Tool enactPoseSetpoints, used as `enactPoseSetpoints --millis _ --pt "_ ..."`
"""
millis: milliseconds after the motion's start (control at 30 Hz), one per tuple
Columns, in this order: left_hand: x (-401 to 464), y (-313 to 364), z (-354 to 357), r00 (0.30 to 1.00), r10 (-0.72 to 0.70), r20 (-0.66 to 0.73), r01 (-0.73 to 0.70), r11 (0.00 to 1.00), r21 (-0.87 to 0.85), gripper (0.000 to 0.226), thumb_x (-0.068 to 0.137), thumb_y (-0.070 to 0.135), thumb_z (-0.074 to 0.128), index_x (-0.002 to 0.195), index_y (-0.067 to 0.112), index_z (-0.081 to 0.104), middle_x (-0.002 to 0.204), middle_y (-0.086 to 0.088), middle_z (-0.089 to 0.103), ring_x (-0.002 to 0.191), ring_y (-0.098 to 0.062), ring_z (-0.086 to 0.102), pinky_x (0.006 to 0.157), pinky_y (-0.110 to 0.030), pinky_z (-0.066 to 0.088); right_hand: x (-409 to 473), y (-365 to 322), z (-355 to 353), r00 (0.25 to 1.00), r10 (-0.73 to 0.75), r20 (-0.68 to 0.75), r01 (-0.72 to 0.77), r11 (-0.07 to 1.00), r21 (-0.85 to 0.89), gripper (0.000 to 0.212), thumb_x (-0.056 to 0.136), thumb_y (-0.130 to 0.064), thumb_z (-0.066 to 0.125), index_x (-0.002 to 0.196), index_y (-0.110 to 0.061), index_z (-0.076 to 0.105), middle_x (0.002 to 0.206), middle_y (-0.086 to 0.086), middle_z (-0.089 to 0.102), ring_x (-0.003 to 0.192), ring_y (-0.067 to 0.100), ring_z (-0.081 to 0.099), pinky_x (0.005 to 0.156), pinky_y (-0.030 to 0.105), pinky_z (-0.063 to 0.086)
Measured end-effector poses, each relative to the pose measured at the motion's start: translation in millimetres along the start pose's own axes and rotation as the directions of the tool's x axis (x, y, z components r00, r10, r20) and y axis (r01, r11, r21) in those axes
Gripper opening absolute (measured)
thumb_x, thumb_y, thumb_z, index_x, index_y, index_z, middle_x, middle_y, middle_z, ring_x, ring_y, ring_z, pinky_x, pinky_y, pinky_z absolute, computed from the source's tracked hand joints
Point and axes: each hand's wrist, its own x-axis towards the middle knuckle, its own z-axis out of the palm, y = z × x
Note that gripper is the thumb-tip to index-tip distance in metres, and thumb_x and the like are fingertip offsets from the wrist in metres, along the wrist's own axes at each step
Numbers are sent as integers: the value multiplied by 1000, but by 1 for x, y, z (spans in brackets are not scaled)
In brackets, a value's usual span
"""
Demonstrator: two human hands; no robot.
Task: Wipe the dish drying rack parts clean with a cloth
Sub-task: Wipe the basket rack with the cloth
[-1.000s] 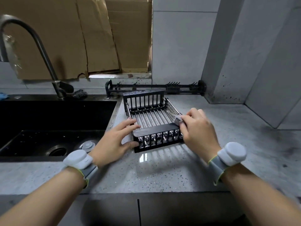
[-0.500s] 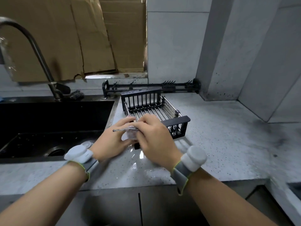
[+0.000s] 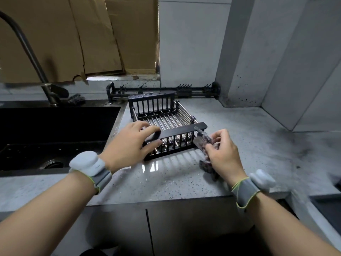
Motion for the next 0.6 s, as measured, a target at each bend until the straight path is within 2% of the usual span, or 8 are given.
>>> enactPoseSetpoints --millis 67,133,200,300,367,467,533,600 --pt "0 2 2 999 46 -22 -45 997 55 52 98 66 29 133 32 48 116 0 62 107 -26 55 94 -42 49 1 -4 11 1000 9 -13 -8 997 82 15 93 -4 58 99 -12 48 95 10 59 59 5 65 49 14 48" --pt "-2 3 2 996 80 -43 -76 993 87 54 101 60 27 134 24 51 99 0 66 103 -31 59 97 -44 50 5 -8 20 998 8 -68 -3 997 75 14 91 -2 59 100 -8 50 96 4 55 65 3 61 53 6 43" --pt "-2 4 3 995 84 -45 -78 990 114 56 102 56 26 134 19 53 91 0 68 107 -37 61 104 -45 46 11 -7 28 988 -39 -151 26 996 -85 12 90 -5 61 100 -9 55 97 0 49 76 10 53 59 6 37" --pt "-1 4 6 992 110 -69 -100 987 125 57 103 55 23 130 16 55 85 0 66 100 -37 62 106 -41 41 20 5 38 965 -184 -186 120 944 -308 10 90 -15 64 87 -7 57 93 0 47 79 21 48 64 24 31" --pt "-1 4 8 986 126 -110 -112 986 124 58 104 54 22 128 13 57 84 -1 66 98 -37 62 106 -42 41 21 13 39 930 -327 -171 229 875 -426 17 89 -16 67 79 -6 58 91 4 52 78 22 45 66 27 31" --pt "1 4 11 980 143 -141 -124 983 139 52 104 49 28 126 12 58 82 -1 65 95 -39 64 106 -46 43 23 18 34 903 -423 -72 319 775 -546 18 92 -18 64 80 -4 63 95 9 55 82 26 48 65 32 39" --pt "2 5 13 974 155 -162 -135 982 128 46 104 45 33 124 12 58 79 -1 63 88 -37 62 105 -49 44 24 22 31 929 -365 70 333 736 -589 29 98 -29 54 88 -4 65 103 9 53 89 26 46 71 36 45" --pt "2 4 16 972 157 -175 -140 985 103 43 104 43 35 123 11 57 77 0 60 82 -31 58 103 -51 48 25 23 28 946 -256 199 324 730 -601 42 101 -40 43 94 -5 65 109 8 49 96 25 44 81 38 44"
